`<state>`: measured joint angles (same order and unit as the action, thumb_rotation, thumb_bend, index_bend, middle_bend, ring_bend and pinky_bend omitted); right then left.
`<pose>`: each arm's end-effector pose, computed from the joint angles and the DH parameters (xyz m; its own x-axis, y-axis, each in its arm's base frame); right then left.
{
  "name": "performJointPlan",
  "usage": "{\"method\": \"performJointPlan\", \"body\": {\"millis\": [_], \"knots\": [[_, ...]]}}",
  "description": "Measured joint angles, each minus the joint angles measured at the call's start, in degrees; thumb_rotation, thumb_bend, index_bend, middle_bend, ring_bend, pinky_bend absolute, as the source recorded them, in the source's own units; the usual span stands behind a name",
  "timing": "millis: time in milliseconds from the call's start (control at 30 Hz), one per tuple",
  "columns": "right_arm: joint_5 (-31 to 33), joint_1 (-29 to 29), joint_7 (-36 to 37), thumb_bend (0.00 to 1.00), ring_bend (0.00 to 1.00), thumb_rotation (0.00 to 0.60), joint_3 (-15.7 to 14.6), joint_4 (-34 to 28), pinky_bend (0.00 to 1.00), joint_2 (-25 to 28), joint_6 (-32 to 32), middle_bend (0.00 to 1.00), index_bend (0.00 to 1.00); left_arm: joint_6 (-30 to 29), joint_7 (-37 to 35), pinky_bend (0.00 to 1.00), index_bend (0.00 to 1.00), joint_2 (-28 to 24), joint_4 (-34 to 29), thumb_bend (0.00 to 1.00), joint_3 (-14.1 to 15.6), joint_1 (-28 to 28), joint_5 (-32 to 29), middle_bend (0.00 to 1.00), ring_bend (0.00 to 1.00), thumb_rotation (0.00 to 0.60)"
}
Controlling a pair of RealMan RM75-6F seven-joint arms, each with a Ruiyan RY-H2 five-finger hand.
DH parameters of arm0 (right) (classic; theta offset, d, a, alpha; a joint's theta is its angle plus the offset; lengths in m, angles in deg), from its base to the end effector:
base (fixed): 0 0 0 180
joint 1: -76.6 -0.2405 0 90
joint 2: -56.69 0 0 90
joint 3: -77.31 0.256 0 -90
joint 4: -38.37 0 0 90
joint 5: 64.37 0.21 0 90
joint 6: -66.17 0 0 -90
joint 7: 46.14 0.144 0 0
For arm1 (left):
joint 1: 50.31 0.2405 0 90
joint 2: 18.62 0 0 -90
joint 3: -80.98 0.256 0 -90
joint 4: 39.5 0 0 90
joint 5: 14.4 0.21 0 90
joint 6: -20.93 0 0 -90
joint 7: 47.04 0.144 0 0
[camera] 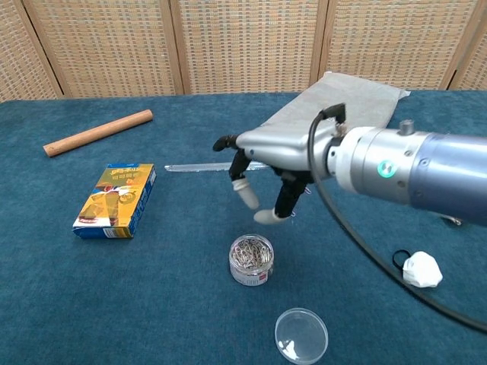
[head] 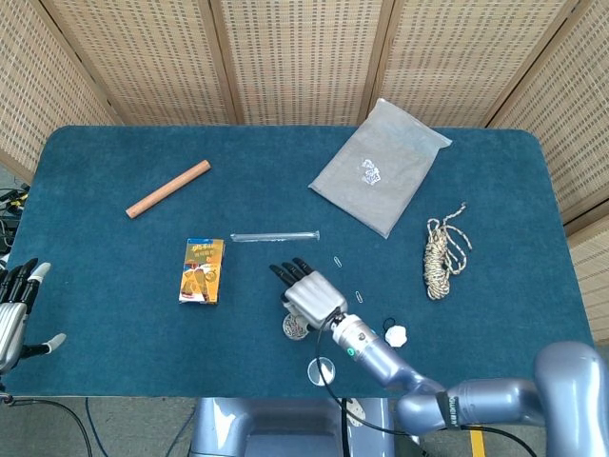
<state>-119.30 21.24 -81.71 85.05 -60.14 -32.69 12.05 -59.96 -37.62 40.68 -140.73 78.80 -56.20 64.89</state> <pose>-0.0490 -0.3087 -0.0419 0.5780 -0.2647 0.7719 -0.7131 -0.6237 0.3201 -0.3029 0.1805 0.1652 0.4648 0.0993 0.8798 0.8791 0.0667 -0.4719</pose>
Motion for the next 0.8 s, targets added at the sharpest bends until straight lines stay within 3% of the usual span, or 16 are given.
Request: {"method": "performJointPlan", "body": {"millis": [100,267,367,600,800], "knots": [[-2.5,1.8,1.8,0.28,0.00,0.600,-0.1,-1.5,0.00,4.2,-1.8,0.00,0.46,-0.2,-0.3,0.00,0.00,-0.1,0.0,0.00,0.1,0.1,0.3,0.00,0.00,0.600],[-10.4,7.4,8.8,0.05,0.00,0.600,-2.3,-1.8,0.00,11.8,-6.4,0.00,0.12,-0.9,-1.2,0.00,0.00,-0.5,-0.2,0.00,0.3,0.5,1.2,0.00,0.00,0.600],[-16.1,11.8,13.1,0.00,0.00,0.600,-4.5,-0.4,0.00,15.6,-10.4,0.00,0.01,-1.8,-1.5,0.00,0.00,-0.7,-0.6,0.00,0.6,0.9,2.5,0.00,0.00,0.600],[-25.2,23.8,26.0,0.00,0.00,0.600,-9.6,5.6,0.00,20.5,-22.9,0.00,0.00,-5.2,-2.2,0.00,0.00,-1.7,-1.9,0.00,1.7,2.5,6.3,0.00,0.00,0.600],[-29.1,33.7,32.9,0.00,0.00,0.600,-12.5,11.1,0.00,20.7,-32.6,0.00,0.00,-7.1,-3.8,0.00,0.00,-2.3,-1.9,0.00,2.5,3.7,8.5,0.00,0.00,0.600]]}}
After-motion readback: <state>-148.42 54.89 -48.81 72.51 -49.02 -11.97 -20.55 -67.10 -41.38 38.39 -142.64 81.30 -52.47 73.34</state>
